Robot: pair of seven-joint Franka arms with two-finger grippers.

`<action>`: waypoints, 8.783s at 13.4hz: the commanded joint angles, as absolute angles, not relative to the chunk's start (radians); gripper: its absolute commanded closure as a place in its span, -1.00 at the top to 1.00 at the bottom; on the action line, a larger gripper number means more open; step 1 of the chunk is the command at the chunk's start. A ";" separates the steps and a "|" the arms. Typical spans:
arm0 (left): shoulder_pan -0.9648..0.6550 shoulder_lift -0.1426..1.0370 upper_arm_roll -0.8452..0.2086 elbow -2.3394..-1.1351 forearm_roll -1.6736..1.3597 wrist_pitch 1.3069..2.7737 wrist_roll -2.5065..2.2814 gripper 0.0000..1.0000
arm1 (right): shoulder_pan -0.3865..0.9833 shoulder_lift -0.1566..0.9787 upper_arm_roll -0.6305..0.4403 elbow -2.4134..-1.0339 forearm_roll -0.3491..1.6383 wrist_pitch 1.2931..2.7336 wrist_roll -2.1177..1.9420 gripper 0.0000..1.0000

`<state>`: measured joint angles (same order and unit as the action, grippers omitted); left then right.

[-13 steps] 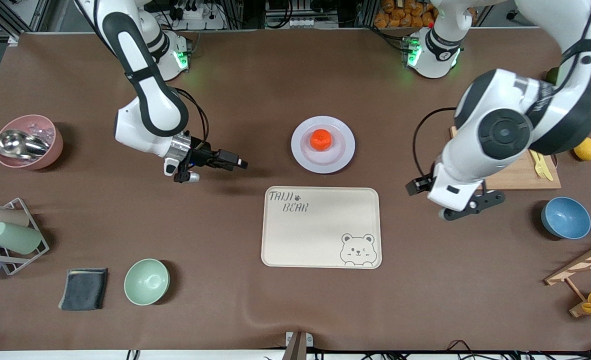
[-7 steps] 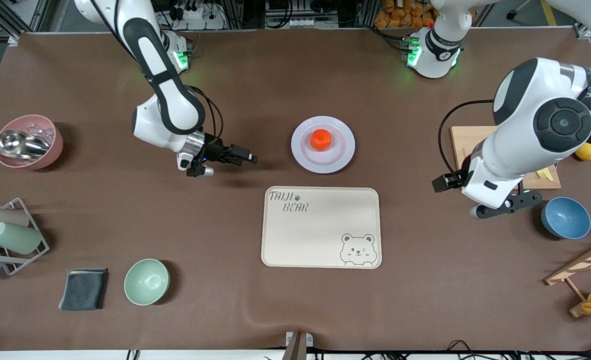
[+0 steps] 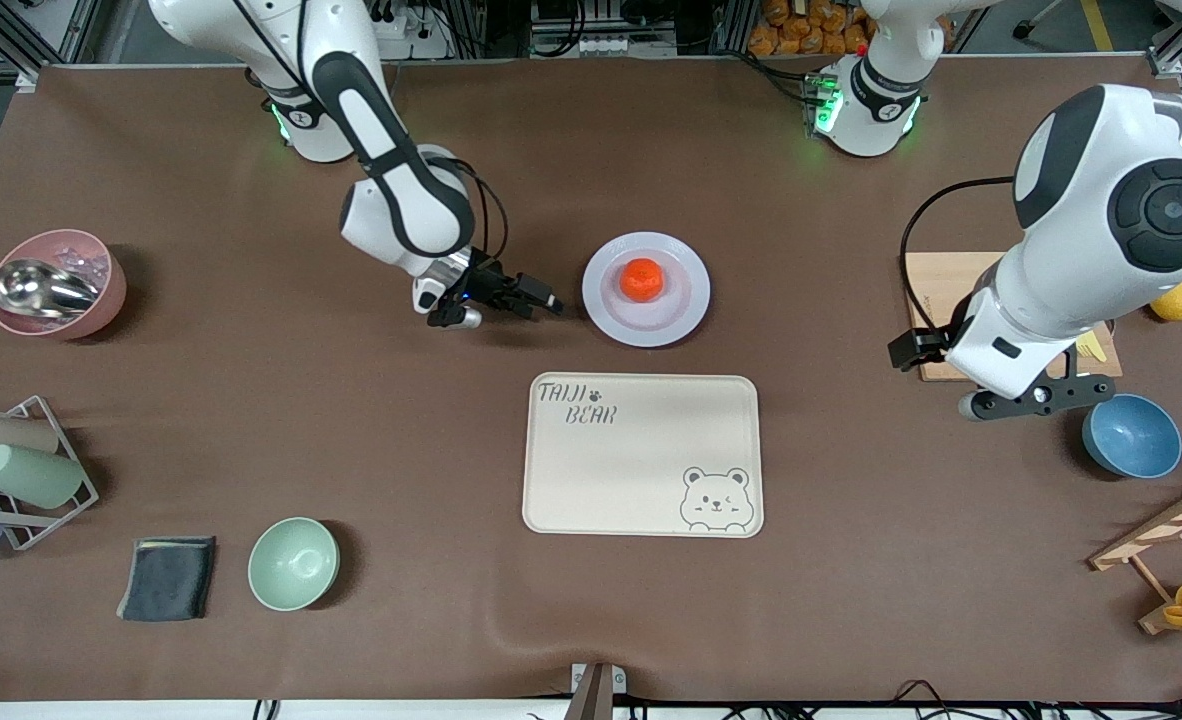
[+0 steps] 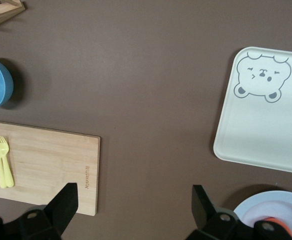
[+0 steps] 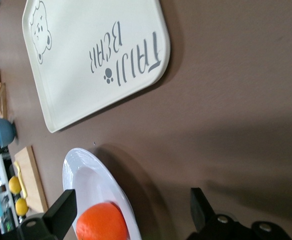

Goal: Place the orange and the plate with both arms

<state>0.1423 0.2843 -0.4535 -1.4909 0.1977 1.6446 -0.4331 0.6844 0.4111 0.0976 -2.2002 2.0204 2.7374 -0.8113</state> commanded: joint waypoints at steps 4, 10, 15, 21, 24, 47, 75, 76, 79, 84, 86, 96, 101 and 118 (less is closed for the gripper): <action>-0.029 0.100 -0.205 -1.635 0.091 1.641 -0.263 1.00 | 0.753 0.497 0.115 -2.091 2.111 2.819 -0.831 0.78; -0.100 -0.006 -0.060 -1.683 0.034 1.644 -0.135 1.00 | 0.756 0.528 0.114 -2.068 2.186 2.711 -0.839 0.51; -0.080 -0.020 -0.067 -1.672 0.034 1.617 -0.026 1.00 | 0.716 0.531 0.109 -2.114 2.247 2.525 -1.014 0.47; -0.077 -0.034 -0.069 -1.655 0.021 1.624 -0.028 1.00 | 0.703 0.555 0.107 -2.125 2.247 2.513 -1.107 0.00; -0.077 -0.067 -0.067 -1.648 0.021 1.617 -0.008 1.00 | 0.706 0.552 0.107 -2.132 2.247 2.513 -1.112 -0.55; -0.061 -0.086 -0.081 -1.614 0.045 1.534 -0.015 1.00 | 0.537 0.513 0.071 -1.935 2.395 2.480 -1.065 -1.00; -0.061 -0.066 -0.084 -1.589 0.018 1.531 -0.029 1.00 | 0.529 0.785 0.012 -1.600 2.093 2.764 -0.848 0.36; -0.060 -0.066 -0.084 -1.589 0.018 1.531 -0.029 1.00 | 0.526 0.776 0.012 -1.600 1.974 2.764 -0.724 0.36; -0.058 -0.066 -0.084 -1.589 0.017 1.531 -0.029 1.00 | 0.496 0.755 0.011 -1.589 1.597 2.754 -0.374 0.36; -0.037 -0.061 -0.075 -1.591 0.014 1.529 -0.028 1.00 | 0.391 0.668 -0.040 -1.601 1.309 2.525 -0.173 0.36; -0.037 -0.061 -0.077 -1.589 0.014 1.529 -0.028 1.00 | 0.351 0.628 -0.093 -1.606 1.202 2.380 -0.131 0.36; -0.037 -0.064 -0.080 -1.591 0.014 1.525 -0.029 1.00 | 0.137 0.367 -0.207 -1.601 0.517 1.909 -0.087 1.00; -0.037 -0.064 -0.084 -1.589 0.015 1.525 -0.031 1.00 | 0.029 0.236 -0.196 -1.605 0.281 1.760 -0.290 1.00; -0.035 -0.058 -0.081 -1.589 0.014 1.526 -0.029 1.00 | -0.040 -0.005 -0.061 -1.661 0.069 1.623 -0.069 1.00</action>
<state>-0.0407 -0.0626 -0.0794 -1.6001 -0.0047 1.5385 -0.0297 -0.0440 0.0068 -0.0611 -1.6590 0.0980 1.6205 -0.0890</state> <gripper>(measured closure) 0.000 0.000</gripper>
